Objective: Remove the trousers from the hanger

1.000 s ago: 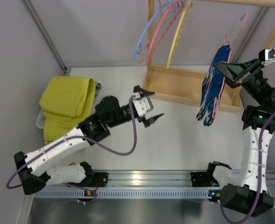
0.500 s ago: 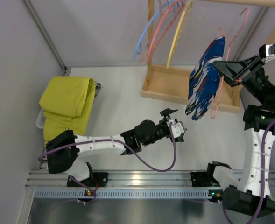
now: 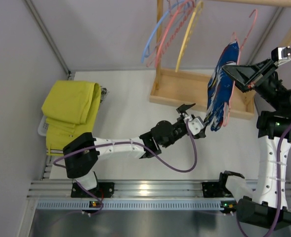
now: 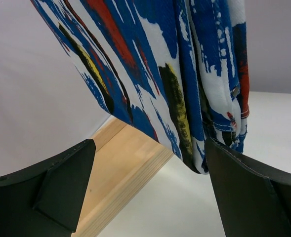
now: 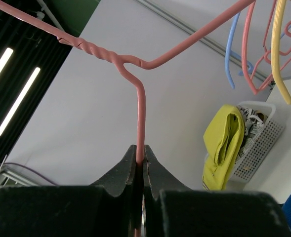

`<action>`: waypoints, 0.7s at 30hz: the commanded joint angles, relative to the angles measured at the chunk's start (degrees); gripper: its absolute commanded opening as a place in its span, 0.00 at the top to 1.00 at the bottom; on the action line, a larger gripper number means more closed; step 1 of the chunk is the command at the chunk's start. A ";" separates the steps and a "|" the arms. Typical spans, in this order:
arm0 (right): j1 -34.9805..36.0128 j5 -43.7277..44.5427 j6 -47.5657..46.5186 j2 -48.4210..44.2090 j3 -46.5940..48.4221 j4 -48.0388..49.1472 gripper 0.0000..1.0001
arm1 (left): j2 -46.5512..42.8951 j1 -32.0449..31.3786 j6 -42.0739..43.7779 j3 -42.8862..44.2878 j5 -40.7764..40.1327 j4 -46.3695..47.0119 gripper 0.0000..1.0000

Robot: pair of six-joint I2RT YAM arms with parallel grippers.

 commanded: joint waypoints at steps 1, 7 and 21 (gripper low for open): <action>1.28 3.10 -2.07 -1.77 4.39 8.83 1.00 | 0.95 0.24 -0.54 3.19 1.02 5.85 0.02; 1.63 3.28 -2.07 -2.21 3.78 8.74 1.00 | 3.94 0.24 -0.71 8.02 -1.17 5.76 0.02; 3.04 3.36 -3.38 -4.05 1.23 6.11 1.00 | 7.37 1.29 2.54 14.18 -2.66 5.85 0.03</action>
